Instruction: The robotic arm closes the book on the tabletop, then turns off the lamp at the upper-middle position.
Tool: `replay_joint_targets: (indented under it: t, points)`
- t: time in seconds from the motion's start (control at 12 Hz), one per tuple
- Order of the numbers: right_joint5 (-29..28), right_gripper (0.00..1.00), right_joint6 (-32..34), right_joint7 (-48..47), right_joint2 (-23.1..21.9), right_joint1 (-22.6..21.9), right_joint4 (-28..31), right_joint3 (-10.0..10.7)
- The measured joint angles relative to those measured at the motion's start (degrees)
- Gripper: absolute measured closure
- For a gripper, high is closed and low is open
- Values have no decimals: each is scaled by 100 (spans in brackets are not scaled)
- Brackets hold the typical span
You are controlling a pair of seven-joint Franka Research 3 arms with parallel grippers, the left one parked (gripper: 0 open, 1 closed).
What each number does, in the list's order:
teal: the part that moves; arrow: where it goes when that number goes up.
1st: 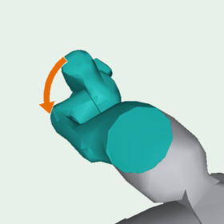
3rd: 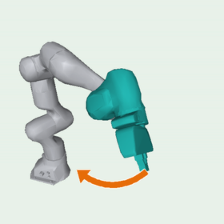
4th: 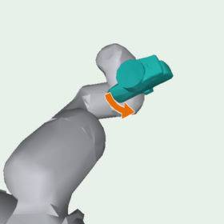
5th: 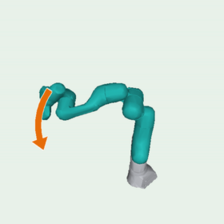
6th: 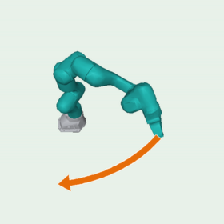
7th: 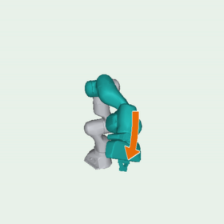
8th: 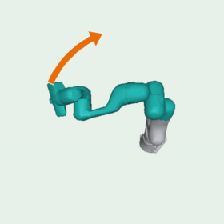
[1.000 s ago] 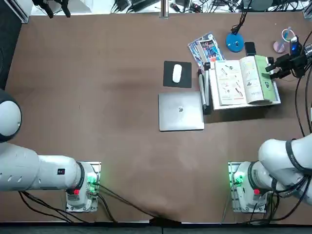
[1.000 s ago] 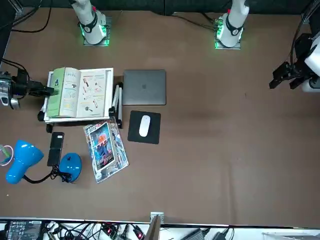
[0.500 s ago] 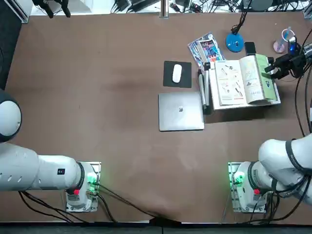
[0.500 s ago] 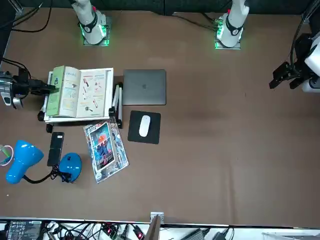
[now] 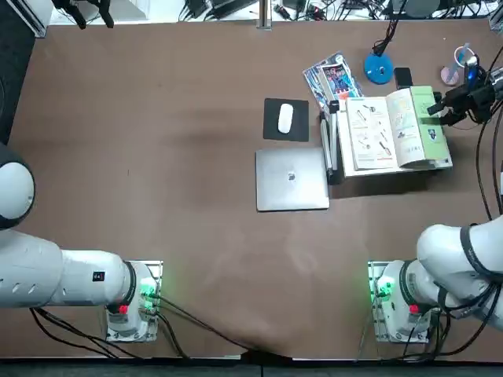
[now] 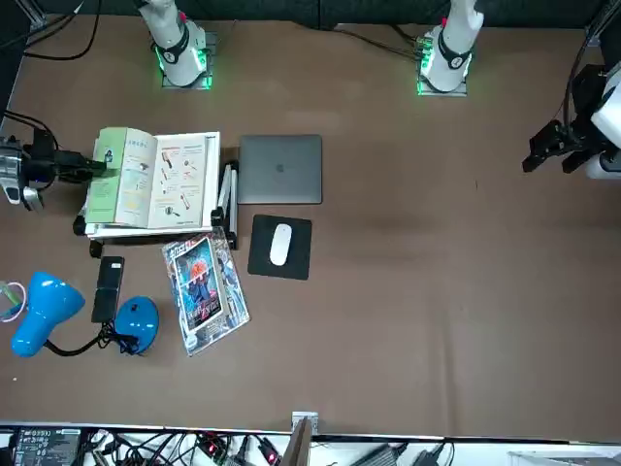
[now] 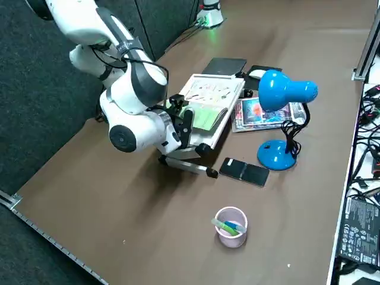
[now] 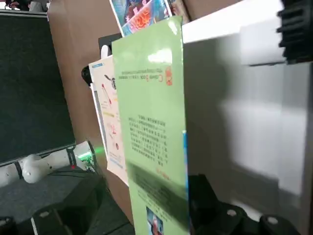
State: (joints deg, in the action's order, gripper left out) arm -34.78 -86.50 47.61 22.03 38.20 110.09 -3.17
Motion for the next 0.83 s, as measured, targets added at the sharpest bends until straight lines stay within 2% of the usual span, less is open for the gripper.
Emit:
replay_joint_targets:
  t: [0.42, 0.83]
  points:
    - [-25, 0, 114, -7, -176, -37, -4, -2]
    - [-38, 0, 161, -380, -537, -325, -7, -8]
